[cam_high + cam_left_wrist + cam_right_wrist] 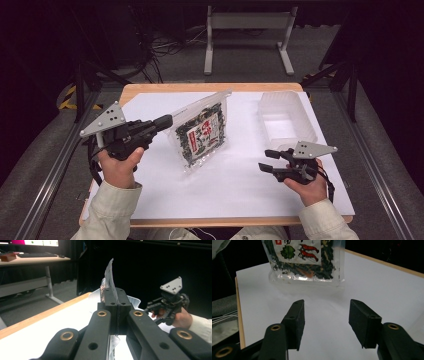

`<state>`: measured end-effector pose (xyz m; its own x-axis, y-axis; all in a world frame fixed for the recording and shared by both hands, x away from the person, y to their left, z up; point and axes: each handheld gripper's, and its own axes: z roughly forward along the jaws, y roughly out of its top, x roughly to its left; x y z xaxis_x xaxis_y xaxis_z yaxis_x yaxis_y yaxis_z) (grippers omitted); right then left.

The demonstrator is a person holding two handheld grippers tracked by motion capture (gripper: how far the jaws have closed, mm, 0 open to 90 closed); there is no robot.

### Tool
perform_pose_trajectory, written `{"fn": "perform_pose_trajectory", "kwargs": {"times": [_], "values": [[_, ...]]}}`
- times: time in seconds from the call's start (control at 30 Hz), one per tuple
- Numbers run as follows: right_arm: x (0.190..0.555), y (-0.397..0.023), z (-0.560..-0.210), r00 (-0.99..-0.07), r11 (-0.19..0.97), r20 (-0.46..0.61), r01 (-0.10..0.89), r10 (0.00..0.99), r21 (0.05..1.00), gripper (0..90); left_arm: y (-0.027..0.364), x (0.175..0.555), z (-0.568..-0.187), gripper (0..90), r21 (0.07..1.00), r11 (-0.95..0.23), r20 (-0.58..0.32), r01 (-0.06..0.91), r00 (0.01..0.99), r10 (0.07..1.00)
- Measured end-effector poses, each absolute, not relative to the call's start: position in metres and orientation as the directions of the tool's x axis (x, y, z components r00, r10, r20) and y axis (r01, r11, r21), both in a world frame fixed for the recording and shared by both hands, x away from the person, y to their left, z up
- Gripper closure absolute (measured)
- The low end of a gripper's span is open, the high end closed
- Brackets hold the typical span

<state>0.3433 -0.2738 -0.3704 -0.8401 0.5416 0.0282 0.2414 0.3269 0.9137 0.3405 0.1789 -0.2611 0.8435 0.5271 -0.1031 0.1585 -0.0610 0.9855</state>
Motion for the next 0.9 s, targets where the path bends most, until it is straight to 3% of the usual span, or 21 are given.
{"fn": "perform_pose_trajectory", "kwargs": {"times": [0.2, 0.43, 0.9], "values": [[0.352, -0.264, -0.351, -0.855, 0.316, 0.0, 0.192, 0.518, 0.929, 42.5, 0.181, 0.338, -0.26, 90.0, 0.986, -0.054, -0.111, 0.161, 0.851, 0.513], [0.363, -0.251, -0.32, -0.873, 0.296, -0.023, 0.141, 0.486, 0.945, 45.6, 0.18, 0.335, -0.258, 90.0, 0.987, -0.062, -0.1, 0.15, 0.863, 0.496], [0.393, -0.222, -0.289, -0.901, 0.305, -0.016, 0.129, 0.433, 0.943, 32.8, 0.176, 0.334, -0.26, 90.0, 0.99, -0.063, -0.087, 0.125, 0.899, 0.429]]}}
